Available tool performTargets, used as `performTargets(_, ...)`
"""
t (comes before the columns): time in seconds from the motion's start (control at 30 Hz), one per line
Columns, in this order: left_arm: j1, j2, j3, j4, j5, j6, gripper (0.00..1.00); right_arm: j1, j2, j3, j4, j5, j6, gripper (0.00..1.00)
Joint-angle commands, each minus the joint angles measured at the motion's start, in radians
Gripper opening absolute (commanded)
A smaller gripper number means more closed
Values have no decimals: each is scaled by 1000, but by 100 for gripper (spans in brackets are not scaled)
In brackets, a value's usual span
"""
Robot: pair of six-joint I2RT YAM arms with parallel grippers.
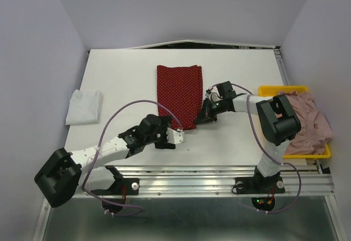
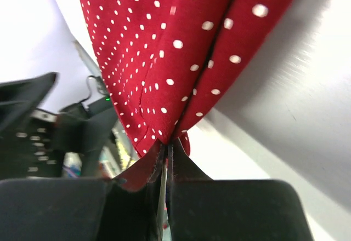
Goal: Fold and stack the skirts
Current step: Fold the skirt
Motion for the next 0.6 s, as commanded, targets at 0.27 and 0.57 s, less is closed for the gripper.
performTargets(0.27,-86,326,89,294,-132,8,97,-39,33,24,9,-143,201,1)
performTargets(0.57,-86,470,119,347,-216,18,83,-57,26,-46,115,-204,345,1)
